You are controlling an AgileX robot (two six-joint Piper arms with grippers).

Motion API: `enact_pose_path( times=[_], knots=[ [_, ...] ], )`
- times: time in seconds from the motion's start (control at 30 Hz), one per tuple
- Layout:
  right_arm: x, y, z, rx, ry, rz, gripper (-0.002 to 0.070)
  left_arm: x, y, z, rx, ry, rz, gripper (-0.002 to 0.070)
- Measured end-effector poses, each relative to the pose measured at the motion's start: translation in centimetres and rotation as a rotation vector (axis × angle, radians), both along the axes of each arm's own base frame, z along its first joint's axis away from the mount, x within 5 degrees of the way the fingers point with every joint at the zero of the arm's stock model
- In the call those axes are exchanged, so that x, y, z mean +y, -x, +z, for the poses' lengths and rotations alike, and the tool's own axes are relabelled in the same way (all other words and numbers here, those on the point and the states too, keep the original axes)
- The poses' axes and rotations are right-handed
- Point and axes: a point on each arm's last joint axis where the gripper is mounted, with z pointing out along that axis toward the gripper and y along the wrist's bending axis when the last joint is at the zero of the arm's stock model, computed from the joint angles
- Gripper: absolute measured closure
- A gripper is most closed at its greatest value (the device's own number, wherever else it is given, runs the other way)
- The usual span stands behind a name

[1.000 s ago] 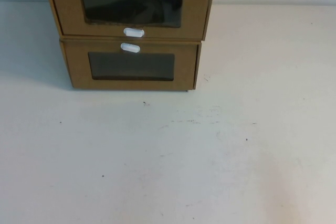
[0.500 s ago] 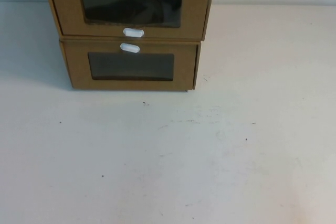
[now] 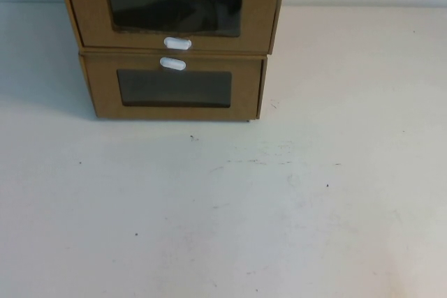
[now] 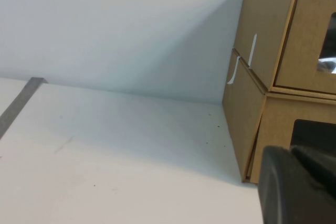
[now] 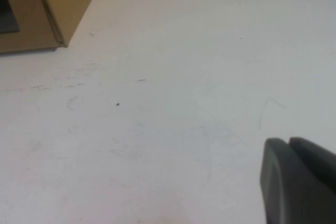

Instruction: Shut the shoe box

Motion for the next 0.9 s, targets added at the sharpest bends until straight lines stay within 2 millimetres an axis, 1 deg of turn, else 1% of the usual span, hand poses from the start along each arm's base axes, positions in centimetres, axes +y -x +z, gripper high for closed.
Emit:
enact_pose_path(
  times=[0.43,0.5,0.57,0.63,0.73,0.77,0.9],
  knots=[
    [0.0,0.0,0.0,0.000,-0.002,0.000,0.0689,0.0,0.0,0.0,-0.001,-0.005,0.005,0.0680],
    [0.0,0.0,0.0,0.000,-0.002,0.000,0.0689,0.0,0.0,0.0,0.003,-0.049,0.008,0.0680],
    [0.0,0.0,0.0,0.000,-0.004,0.000,0.0689,-0.3,0.0,-0.3,0.031,-0.163,-0.035,0.0680],
    [0.0,0.0,0.0,-0.002,-0.004,0.000,0.0689,-0.8,0.0,-0.9,0.092,-0.228,-0.111,0.0680],
    [0.0,0.0,0.0,-0.002,-0.004,0.000,0.0689,-1.0,0.2,-1.8,0.187,-0.251,-0.166,0.0680],
    [0.0,0.0,0.0,-0.002,-0.004,0.000,0.0689,-1.0,0.2,-2.0,0.208,-0.235,-0.168,0.0680],
    [0.0,0.0,0.0,-0.001,-0.004,0.000,0.0689,-0.7,0.2,-2.4,0.255,-0.267,-0.167,0.0680]
  ],
)
